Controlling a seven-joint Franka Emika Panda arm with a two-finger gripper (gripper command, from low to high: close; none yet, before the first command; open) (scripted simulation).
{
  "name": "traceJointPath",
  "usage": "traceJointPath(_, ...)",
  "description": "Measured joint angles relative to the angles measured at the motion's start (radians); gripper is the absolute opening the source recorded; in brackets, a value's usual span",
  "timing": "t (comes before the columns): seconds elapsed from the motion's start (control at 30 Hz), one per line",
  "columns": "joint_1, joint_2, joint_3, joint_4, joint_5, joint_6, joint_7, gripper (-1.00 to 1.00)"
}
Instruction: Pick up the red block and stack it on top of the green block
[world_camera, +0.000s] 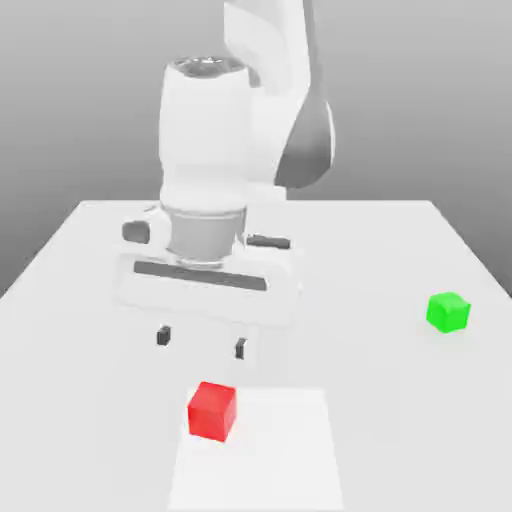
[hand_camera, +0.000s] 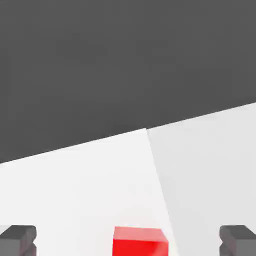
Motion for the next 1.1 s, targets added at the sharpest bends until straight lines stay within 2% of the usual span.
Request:
traceJointPath(0.23,-0.004,0.249,0.003,0.004,0.024,0.205,-0.009,0.00)
traceJointPath(0.27,-0.003,0.276,0.002,0.008,0.023,0.228,-0.009,-1.00)
traceJointPath(0.5,-0.005,0.279,0.003,0.008,0.019,0.231,-0.005,-1.00)
traceJointPath(0.7,-0.009,0.088,0.009,-0.019,0.026,0.068,-0.010,-1.00)
traceJointPath(0.77,0.004,0.039,0.042,-0.026,0.039,0.028,-0.034,-1.00)
traceJointPath(0.9,0.207,-0.019,0.148,-0.032,0.090,-0.013,-0.123,-1.00)
traceJointPath(1.1,0.436,-0.086,0.301,-0.042,0.164,-0.059,-0.261,-1.00)
